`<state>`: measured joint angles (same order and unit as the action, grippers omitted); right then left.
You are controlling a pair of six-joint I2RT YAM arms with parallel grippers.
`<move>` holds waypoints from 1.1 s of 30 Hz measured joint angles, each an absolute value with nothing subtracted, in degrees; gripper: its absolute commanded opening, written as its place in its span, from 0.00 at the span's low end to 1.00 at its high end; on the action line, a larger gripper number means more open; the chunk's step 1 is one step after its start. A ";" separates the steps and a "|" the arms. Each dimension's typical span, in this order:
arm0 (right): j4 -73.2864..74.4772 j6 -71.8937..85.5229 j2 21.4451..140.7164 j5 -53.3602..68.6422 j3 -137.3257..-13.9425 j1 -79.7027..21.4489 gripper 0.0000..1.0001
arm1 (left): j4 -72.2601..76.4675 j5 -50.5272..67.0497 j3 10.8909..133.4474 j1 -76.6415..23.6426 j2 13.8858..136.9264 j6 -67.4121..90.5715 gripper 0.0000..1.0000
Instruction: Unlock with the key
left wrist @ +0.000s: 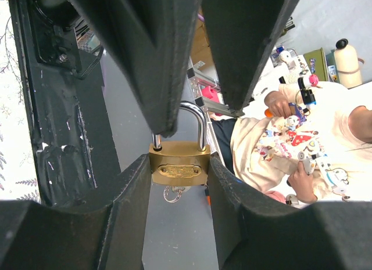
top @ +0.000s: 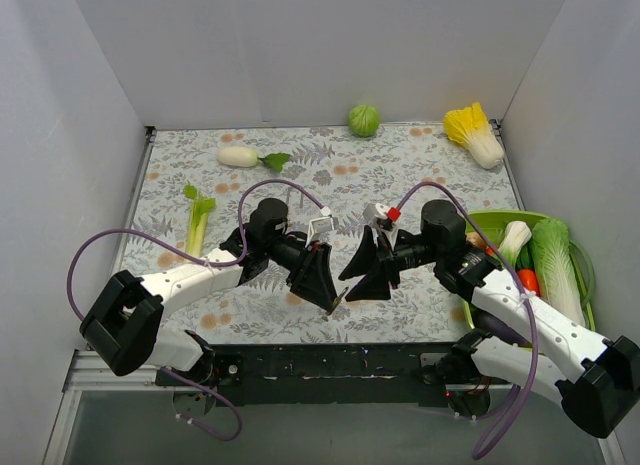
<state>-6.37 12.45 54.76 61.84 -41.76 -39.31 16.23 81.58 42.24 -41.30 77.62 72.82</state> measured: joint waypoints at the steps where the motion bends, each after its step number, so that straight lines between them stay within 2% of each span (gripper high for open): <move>1: -6.04 12.16 54.78 61.80 -41.52 -39.46 0.61 | 16.23 81.58 42.24 -41.30 77.62 72.79 0.00; 8: -4.56 11.68 54.85 61.58 -40.88 -39.88 0.59 | 16.23 81.41 42.24 -41.19 77.62 72.79 0.00; 14: -4.05 11.62 54.83 61.47 -40.29 -39.94 0.52 | 16.25 80.73 42.24 -40.77 77.62 72.82 0.00; 17: -4.01 11.66 54.74 61.19 -40.27 -39.94 0.46 | 16.27 80.53 42.24 -40.66 77.62 72.82 0.00; 21: -4.75 11.92 54.33 60.73 -39.53 -39.92 0.31 | 16.27 80.36 42.24 -40.66 77.62 72.82 0.00; 33: -3.86 12.93 54.30 59.16 -38.61 -40.14 0.04 | 12.93 76.95 42.50 -40.62 77.62 69.06 0.00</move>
